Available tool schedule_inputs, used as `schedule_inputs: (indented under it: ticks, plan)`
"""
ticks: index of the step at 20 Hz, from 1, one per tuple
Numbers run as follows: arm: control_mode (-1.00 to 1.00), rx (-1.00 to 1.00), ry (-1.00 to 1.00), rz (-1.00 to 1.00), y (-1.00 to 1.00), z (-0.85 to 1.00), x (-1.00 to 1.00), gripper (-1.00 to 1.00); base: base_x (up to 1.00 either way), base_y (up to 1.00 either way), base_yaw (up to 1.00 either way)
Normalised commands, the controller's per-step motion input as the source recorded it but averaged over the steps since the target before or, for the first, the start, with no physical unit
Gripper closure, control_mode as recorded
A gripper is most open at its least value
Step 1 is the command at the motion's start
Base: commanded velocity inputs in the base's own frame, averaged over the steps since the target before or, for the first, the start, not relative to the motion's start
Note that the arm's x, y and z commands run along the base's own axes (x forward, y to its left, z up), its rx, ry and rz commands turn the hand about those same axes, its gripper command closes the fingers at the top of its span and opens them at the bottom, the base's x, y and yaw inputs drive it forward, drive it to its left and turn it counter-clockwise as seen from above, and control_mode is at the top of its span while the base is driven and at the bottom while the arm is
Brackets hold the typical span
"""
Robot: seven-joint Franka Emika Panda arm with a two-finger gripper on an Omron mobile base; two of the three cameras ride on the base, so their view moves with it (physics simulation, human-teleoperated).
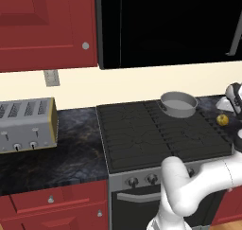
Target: Turn on the burner for the pot on the stove. Wait thirty seconds for the pot to heat up. Then add the squash to the pot.
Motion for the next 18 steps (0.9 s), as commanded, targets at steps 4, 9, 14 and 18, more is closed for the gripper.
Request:
schedule_inputs:
  ticks: [4, 9, 14, 18]
  plan:
    - [-1.0, 0.01, 0.09, 0.06, 0.0, -0.24, 0.02, -1.0, 0.0, 0.0, 0.0]
    - [-1.0, 0.0, 0.1, 0.04, 0.0, -0.27, 0.01, -1.0, 0.0, 0.0, 0.0]
    - [-1.0, 0.0, 0.03, 0.03, 0.0, -0.34, 0.03, -1.0, 0.0, 0.0, 0.0]
    - [-1.0, 0.01, 0.01, 0.02, 0.01, -0.45, 0.0, 1.0, 0.0, 0.0, 0.0]
